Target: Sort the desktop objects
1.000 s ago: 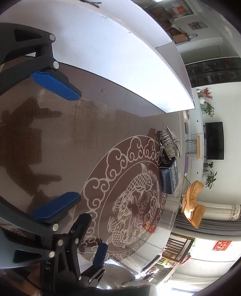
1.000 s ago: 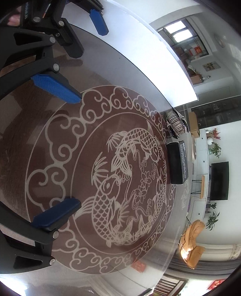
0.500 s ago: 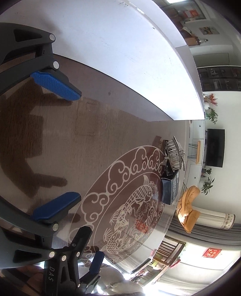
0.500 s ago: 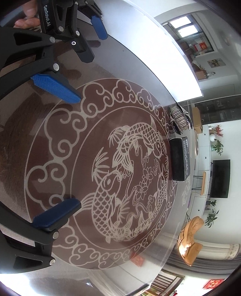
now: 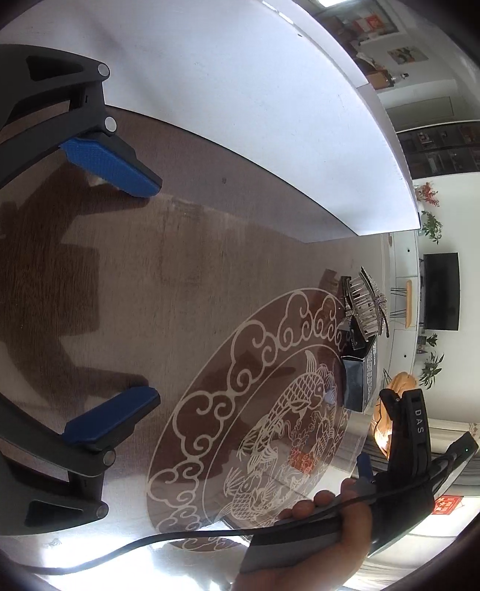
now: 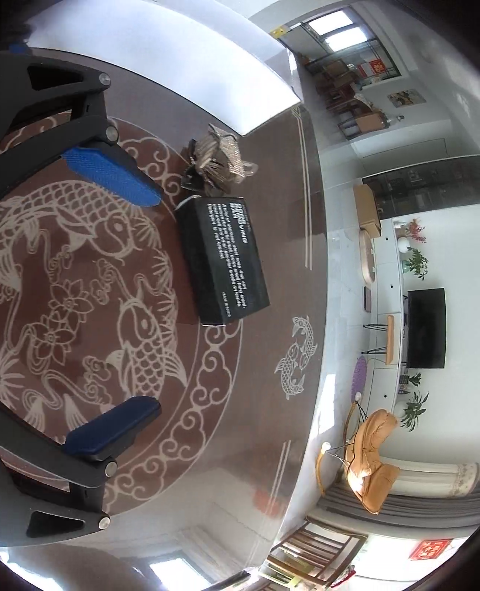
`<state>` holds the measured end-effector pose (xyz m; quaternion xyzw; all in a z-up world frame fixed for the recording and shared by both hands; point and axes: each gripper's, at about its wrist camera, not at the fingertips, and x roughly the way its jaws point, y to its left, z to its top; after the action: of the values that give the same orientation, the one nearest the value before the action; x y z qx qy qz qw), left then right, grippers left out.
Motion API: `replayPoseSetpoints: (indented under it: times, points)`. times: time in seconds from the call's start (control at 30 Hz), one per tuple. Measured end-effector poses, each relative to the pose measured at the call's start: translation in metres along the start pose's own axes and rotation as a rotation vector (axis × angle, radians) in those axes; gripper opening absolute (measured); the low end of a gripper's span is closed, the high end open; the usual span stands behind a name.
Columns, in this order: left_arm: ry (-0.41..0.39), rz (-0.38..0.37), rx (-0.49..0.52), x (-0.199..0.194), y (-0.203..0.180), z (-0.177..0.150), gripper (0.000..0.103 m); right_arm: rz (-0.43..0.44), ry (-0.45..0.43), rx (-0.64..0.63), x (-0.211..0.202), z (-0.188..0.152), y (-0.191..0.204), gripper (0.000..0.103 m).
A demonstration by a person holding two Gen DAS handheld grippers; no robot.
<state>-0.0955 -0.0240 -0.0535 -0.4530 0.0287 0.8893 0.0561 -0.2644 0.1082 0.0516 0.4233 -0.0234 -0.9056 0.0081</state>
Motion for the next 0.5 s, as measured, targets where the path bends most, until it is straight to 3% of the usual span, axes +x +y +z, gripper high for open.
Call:
replayPoseSetpoints:
  times: [0.13,0.27,0.5]
  points:
    - [0.000,-0.001,0.000,0.000,0.000,0.000,0.103,-0.038,0.036,0.078,0.031,0.047,0.001,0.103]
    - [0.000,-0.001,0.000,0.000,-0.001,0.000,0.103,-0.060,0.051,0.119,0.054,0.073,0.011,0.103]
    - [0.001,-0.001,-0.001,0.000,-0.001,0.000,0.103,-0.170,0.144,-0.003,0.097,0.086,0.036,0.103]
